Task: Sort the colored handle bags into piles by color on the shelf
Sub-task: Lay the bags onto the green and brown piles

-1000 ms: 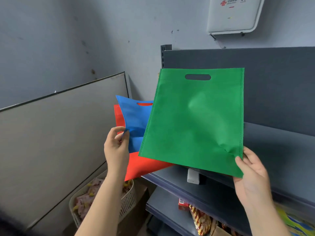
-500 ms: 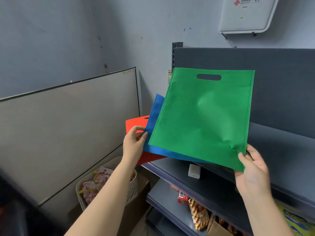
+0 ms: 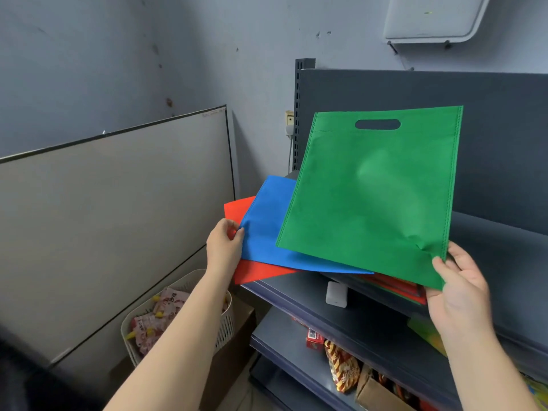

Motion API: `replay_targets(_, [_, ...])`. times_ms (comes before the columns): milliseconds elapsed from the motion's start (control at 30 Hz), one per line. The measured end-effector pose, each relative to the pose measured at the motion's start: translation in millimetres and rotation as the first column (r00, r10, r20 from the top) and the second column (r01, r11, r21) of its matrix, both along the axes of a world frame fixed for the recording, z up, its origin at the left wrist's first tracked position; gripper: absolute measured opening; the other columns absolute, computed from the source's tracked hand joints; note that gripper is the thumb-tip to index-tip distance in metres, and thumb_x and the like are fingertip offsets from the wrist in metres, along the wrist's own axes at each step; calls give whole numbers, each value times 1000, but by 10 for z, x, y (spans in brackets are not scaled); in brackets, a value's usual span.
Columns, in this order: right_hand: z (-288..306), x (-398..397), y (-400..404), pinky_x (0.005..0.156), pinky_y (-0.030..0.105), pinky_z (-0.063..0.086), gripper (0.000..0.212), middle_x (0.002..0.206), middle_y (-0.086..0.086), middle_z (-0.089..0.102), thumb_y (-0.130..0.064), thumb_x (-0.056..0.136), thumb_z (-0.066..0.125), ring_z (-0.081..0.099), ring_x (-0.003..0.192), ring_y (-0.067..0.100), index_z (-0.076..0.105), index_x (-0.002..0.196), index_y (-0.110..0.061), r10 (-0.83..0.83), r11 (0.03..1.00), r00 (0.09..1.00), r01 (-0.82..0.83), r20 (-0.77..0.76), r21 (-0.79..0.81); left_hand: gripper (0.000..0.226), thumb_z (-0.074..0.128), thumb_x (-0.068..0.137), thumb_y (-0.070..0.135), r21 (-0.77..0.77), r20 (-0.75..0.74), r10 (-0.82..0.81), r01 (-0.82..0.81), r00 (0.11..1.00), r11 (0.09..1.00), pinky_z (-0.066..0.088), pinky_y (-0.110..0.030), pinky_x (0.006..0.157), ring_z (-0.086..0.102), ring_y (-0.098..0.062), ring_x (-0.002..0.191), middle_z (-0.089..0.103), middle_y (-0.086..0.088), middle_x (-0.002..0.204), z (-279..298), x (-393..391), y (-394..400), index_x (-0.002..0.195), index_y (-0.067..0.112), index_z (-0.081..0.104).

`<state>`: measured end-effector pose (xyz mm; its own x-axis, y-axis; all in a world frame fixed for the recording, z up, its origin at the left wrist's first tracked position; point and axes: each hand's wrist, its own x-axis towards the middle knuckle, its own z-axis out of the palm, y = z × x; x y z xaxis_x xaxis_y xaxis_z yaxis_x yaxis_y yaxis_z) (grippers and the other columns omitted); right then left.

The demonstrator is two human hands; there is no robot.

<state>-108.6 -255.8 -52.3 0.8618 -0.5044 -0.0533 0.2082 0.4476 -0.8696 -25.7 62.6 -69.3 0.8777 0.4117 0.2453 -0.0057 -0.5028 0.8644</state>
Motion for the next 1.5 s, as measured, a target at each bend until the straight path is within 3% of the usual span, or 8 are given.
replay_targets(200, [51,57,-56,69,20,57,37,94,-9,74,5,95,42,70,86,6,63,101,-24,-63,998,998,64,27,-9,19,60,87,-1,35,95,-250,247,964,968,42,-30,79,58,-18,97,66,-11,94,121,258,-158,77,11,49])
replay_targets(367, [116,75,-111,74,20,57,37,93,-9,74,5,95,42,70,87,5,64,101,-24,-131,991,991,131,36,-16,17,57,90,4,64,-16,-399,399,917,915,33,-21,68,59,-28,96,59,-2,90,186,539,-465,80,13,47])
replay_targets(533, [146,94,-104,74,20,57,37,94,-8,73,6,95,41,69,85,5,63,103,-22,-163,987,985,164,62,0,8,55,91,10,355,-3,-372,349,928,868,34,-35,77,52,-33,99,63,-13,97,234,655,-606,98,8,58])
replay_targets(667, [134,86,-66,69,18,57,35,85,-8,74,8,95,40,70,79,5,62,101,-19,-164,986,983,164,85,10,11,56,90,14,505,104,-327,233,939,831,20,-30,79,48,-28,104,64,-5,96,355,606,-580,100,11,60])
replay_targets(767, [107,64,-31,69,19,57,35,87,-8,73,7,95,40,70,80,5,62,100,-20,-154,988,984,154,86,10,4,50,92,10,358,106,-360,303,927,883,30,-33,69,49,-33,78,59,-11,77,457,539,-560,96,11,53])
replay_targets(933, [132,15,40,68,22,58,35,101,-5,71,5,95,42,70,88,8,64,101,-22,-88,996,992,87,91,18,16,49,94,1,83,338,-307,297,890,951,24,-20,47,26,-9,49,43,-10,59,572,238,-437,86,12,41])
replay_targets(1100, [190,1,241,72,27,58,37,99,-4,73,5,95,41,70,87,10,65,102,-22,41,998,992,-47,116,49,12,48,97,8,-73,465,-117,170,878,983,23,-29,52,27,-19,55,40,-15,62,610,-236,-167,90,13,42])
replay_targets(1500, [198,45,1333,66,21,57,52,90,-10,74,8,94,39,70,82,6,74,83,-29,478,843,839,-521,259,131,26,42,99,4,-195,672,265,-179,691,964,26,-18,52,33,-1,53,40,0,63,902,-1707,772,87,27,38])
